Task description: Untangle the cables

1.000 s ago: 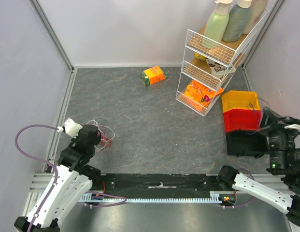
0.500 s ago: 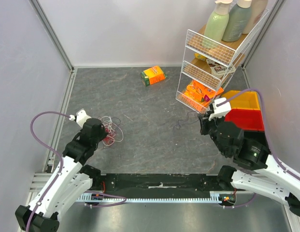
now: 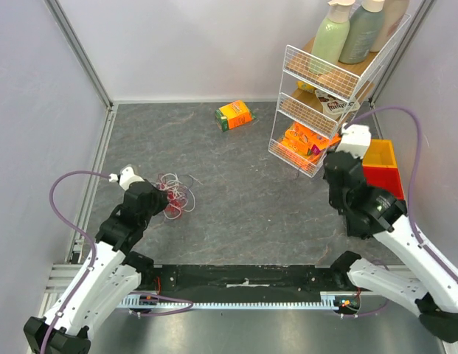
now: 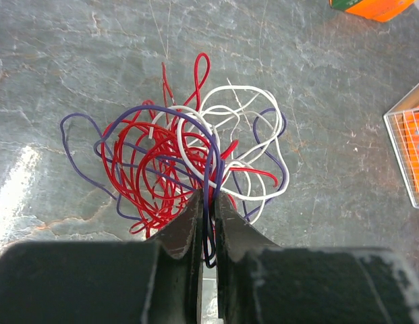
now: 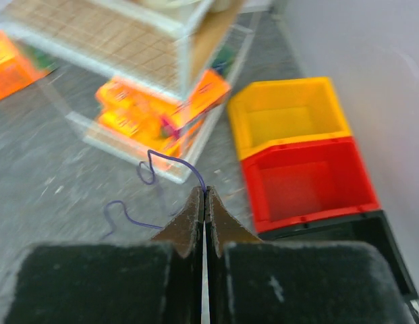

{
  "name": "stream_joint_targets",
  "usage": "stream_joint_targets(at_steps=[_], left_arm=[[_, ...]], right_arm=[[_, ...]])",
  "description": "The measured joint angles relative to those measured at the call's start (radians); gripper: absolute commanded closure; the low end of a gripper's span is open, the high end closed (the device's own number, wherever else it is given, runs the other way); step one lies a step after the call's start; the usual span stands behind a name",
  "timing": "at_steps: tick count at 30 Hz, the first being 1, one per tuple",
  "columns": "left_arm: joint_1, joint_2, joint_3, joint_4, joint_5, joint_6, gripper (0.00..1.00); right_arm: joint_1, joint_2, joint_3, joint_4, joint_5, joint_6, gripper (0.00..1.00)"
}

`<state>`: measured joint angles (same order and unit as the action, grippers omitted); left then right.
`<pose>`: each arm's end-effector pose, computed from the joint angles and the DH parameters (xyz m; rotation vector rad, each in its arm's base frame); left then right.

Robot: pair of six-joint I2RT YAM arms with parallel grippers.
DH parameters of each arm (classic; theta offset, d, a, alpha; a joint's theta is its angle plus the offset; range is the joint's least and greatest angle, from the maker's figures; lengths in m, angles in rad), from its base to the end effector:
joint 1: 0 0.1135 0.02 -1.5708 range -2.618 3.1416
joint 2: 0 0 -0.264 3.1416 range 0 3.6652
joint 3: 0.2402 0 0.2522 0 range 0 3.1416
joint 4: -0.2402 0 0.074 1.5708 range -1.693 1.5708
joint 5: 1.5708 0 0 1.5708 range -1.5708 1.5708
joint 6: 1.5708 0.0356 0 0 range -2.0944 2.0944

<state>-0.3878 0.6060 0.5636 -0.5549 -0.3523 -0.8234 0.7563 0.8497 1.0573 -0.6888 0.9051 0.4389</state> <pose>0.1334 -0.0412 0.2530 -0.6578 2.0415 -0.3308 0.1342 0.0881 0.3766 0.2374 1.8469 -0.1089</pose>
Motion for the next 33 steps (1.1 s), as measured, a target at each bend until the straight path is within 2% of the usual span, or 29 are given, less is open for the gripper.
stream_joint_targets(at_steps=[8,11,15,23,33], left_arm=[[0.0,-0.026,-0.058,0.045,0.094,0.0,0.92],[0.0,-0.026,-0.064,0.07,0.122,0.0,0.92],[0.0,-0.025,-0.085,0.106,0.164,0.0,0.92],[0.0,-0.013,-0.131,0.158,0.233,0.0,0.92],[-0.003,0.006,-0.167,0.222,0.254,0.0,0.92]], right_arm=[[-0.493,0.12,0.077,0.023,-0.1,-0.01,1.0],[-0.602,0.123,0.094,0.026,-0.132,-0.007,1.0],[-0.704,0.165,0.177,0.075,-0.187,-0.005,1.0],[-0.883,0.356,0.307,0.161,-0.377,0.026,1.0],[-0.931,0.465,0.325,0.184,-0.391,0.029,1.0]])
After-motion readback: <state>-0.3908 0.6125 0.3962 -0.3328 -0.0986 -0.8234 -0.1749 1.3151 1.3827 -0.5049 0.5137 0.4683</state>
